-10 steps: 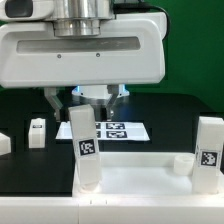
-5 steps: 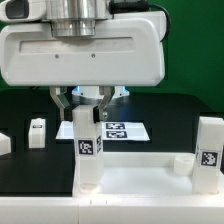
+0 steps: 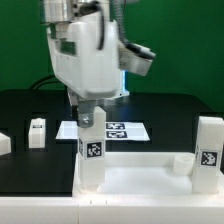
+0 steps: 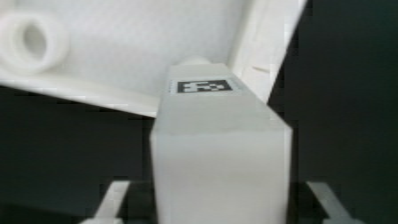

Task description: Assemble desk

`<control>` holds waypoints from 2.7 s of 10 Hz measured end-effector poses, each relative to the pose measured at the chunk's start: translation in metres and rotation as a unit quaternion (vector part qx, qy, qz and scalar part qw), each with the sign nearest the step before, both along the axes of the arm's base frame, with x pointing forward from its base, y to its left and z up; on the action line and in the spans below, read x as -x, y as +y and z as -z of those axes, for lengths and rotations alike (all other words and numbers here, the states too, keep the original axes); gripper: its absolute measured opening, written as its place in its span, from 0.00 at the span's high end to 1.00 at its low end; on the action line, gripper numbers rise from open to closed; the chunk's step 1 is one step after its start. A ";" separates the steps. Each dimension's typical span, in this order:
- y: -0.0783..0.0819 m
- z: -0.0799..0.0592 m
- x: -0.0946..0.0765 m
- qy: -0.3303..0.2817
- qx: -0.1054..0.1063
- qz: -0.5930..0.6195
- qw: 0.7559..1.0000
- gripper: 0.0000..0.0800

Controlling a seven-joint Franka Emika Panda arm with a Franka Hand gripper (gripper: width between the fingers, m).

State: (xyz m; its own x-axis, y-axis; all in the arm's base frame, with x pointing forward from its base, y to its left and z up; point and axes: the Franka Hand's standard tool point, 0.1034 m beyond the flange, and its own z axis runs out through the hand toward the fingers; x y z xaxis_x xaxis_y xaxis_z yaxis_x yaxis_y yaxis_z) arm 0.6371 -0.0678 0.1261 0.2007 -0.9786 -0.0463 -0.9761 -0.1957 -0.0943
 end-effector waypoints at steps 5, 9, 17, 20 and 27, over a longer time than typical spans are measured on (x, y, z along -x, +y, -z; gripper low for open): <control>0.005 0.001 0.004 0.017 -0.054 0.277 0.959 0.64; 0.018 -0.001 0.002 0.012 -0.043 0.176 0.983 0.35; 0.024 0.005 0.004 -0.012 -0.006 -0.306 0.952 0.19; 0.023 0.009 0.006 -0.011 -0.004 -0.331 0.944 0.23; 0.021 0.010 0.005 0.019 -0.036 0.033 0.999 0.64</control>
Offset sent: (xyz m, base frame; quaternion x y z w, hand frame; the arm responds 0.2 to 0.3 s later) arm -0.0023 -0.0082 -0.0035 0.0774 -0.0686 0.4650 0.8793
